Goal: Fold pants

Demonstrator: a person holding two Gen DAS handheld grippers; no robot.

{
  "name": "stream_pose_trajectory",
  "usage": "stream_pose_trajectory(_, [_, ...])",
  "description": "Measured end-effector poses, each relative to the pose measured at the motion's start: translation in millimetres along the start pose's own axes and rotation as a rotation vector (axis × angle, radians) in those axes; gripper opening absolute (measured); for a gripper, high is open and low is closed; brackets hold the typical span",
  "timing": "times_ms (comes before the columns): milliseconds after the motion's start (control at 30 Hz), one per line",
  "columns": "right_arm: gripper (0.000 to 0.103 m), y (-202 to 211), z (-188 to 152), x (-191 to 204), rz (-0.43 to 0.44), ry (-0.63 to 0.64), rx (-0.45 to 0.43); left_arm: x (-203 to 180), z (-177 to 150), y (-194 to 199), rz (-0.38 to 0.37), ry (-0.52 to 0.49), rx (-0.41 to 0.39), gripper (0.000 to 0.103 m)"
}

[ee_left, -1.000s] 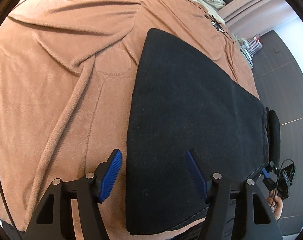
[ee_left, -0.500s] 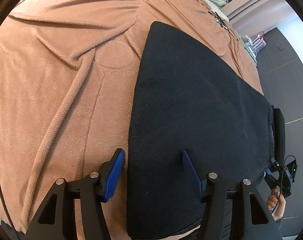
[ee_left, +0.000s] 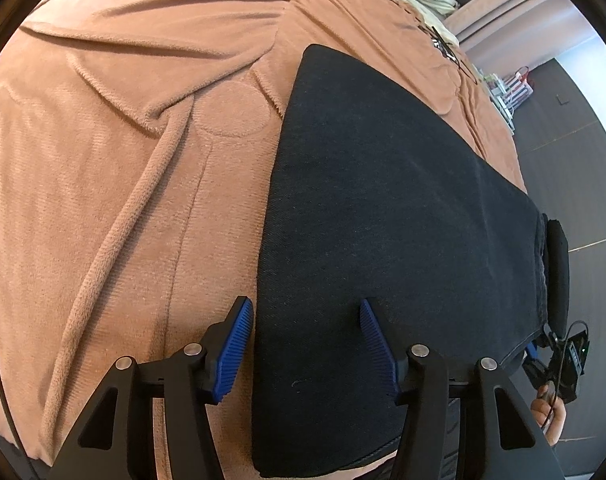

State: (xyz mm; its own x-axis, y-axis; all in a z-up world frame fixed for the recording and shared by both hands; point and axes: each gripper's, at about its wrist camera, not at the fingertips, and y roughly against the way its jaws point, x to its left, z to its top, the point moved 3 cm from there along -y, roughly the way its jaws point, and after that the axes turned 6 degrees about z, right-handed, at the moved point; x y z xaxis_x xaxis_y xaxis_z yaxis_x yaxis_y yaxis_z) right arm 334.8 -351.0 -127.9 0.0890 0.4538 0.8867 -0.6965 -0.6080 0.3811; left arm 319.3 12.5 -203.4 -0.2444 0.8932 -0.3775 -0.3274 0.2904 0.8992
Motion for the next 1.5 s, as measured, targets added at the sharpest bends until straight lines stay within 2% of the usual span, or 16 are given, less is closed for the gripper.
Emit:
stream_pose_trajectory(100, [0.050, 0, 3, 1, -0.013, -0.008, -0.024, 1, 1, -1, -0.001, 0.000, 0.001, 0.057])
stream_pose_trajectory(133, [0.039, 0, -2, 6, -0.026, 0.002, -0.030, 0, 2, -2, 0.002, -0.003, 0.000, 0.057])
stream_pose_trajectory(167, [0.017, -1, -3, 12, -0.043, 0.016, -0.033, -1, 3, -3, 0.005, -0.011, -0.001, 0.057])
stream_pose_trajectory(200, [0.008, -3, -4, 16, -0.043, 0.025, -0.030, -2, 4, -4, 0.006, -0.018, -0.003, 0.057])
stream_pose_trajectory(300, [0.004, 5, -6, 31, -0.005, 0.068, -0.053, -3, 6, -5, 0.008, -0.015, -0.007, 0.056])
stream_pose_trajectory(400, [0.002, 15, -7, 46, 0.013, 0.115, -0.069, -5, 7, -4, 0.016, -0.020, -0.010, 0.047])
stream_pose_trajectory(467, [0.002, 24, -7, 54, 0.018, 0.140, -0.079, -7, 6, 0, 0.023, -0.026, -0.020, 0.033])
stream_pose_trajectory(533, [0.002, 30, -8, 59, 0.029, 0.153, -0.080, -8, 7, 4, 0.030, -0.025, -0.029, 0.014])
stream_pose_trajectory(633, [0.002, 36, -10, 60, 0.015, 0.166, -0.076, -13, 9, 18, 0.014, -0.031, -0.061, 0.010])
stream_pose_trajectory(867, [0.002, 36, -8, 24, -0.046, 0.087, -0.059, -34, 11, 32, 0.001, -0.062, -0.055, 0.012])
stream_pose_trajectory(967, [0.002, 31, -12, 14, -0.069, 0.066, -0.036, -31, 11, 25, 0.022, -0.060, -0.044, 0.035])
stream_pose_trajectory(1000, [0.002, 30, -12, 14, -0.072, 0.064, -0.035, -29, 11, 22, 0.021, -0.052, -0.041, 0.046])
stream_pose_trajectory(1033, [0.002, 29, -12, 14, -0.073, 0.063, -0.035, -27, 12, 20, 0.016, -0.042, -0.039, 0.052])
stream_pose_trajectory(1267, [0.002, 35, -12, 25, -0.103, 0.102, -0.034, -14, 15, 8, 0.004, -0.008, -0.025, 0.054])
stream_pose_trajectory(1400, [0.003, 32, -10, 18, -0.106, 0.069, -0.016, -15, 19, 0, -0.015, -0.013, -0.020, 0.054])
stream_pose_trajectory(1500, [0.010, 34, -11, 14, -0.104, 0.037, -0.009, -22, 26, -8, -0.037, -0.026, -0.015, 0.054])
